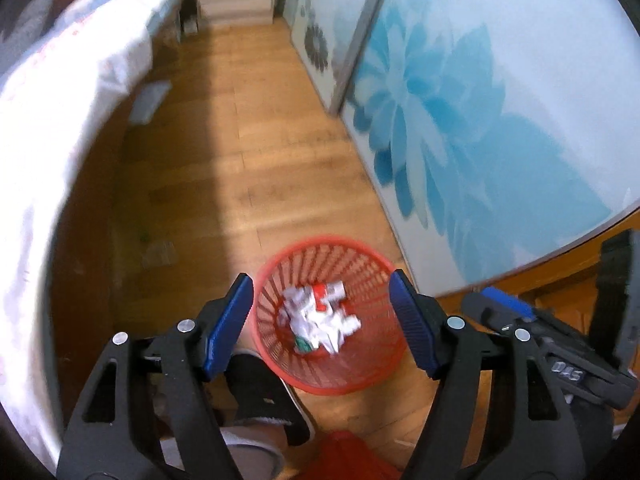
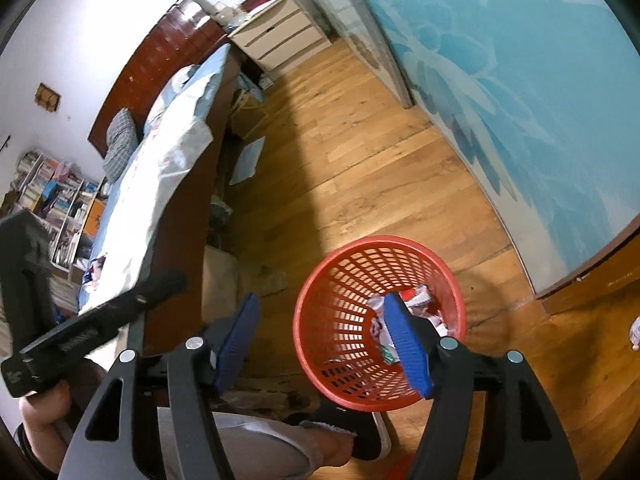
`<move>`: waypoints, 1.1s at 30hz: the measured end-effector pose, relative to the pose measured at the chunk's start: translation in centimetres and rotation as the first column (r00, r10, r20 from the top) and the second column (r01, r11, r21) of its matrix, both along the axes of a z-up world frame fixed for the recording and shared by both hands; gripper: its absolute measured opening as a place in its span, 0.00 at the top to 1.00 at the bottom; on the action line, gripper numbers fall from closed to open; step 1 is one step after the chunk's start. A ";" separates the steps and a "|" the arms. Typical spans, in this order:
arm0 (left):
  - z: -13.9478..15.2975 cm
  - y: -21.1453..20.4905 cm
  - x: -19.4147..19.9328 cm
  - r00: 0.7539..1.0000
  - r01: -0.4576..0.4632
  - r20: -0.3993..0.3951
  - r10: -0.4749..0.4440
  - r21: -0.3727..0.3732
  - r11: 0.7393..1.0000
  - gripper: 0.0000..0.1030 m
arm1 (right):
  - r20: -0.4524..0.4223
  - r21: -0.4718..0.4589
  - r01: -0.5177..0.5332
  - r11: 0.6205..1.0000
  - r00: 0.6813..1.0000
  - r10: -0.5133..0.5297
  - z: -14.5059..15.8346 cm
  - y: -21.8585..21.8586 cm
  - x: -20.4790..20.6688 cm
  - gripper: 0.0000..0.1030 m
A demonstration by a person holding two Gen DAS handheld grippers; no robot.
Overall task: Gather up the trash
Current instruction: 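Move both grippers back to the bed and grasp a white tissue with the right gripper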
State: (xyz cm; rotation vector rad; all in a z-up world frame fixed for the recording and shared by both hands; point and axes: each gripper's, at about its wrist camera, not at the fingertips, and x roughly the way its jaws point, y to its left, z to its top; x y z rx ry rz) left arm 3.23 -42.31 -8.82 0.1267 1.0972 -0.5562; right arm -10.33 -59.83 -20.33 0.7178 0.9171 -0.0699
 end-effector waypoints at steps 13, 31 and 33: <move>12.0 27.1 0.4 0.832 -0.423 0.318 0.454 -0.166 0.891 0.17 | 0.114 -0.106 -0.203 0.973 0.970 0.215 8.9 11.5 4.7 0.35; 7.3 45.4 4.4 0.721 -0.643 0.098 0.686 -0.274 0.715 0.17 | 0.286 -0.381 -0.479 0.791 0.753 0.593 22.6 38.8 16.8 0.33; 7.3 45.7 4.5 0.721 -0.644 0.101 0.686 -0.268 0.717 0.16 | 0.285 -0.384 -0.506 0.773 0.731 0.620 22.9 41.2 18.1 0.33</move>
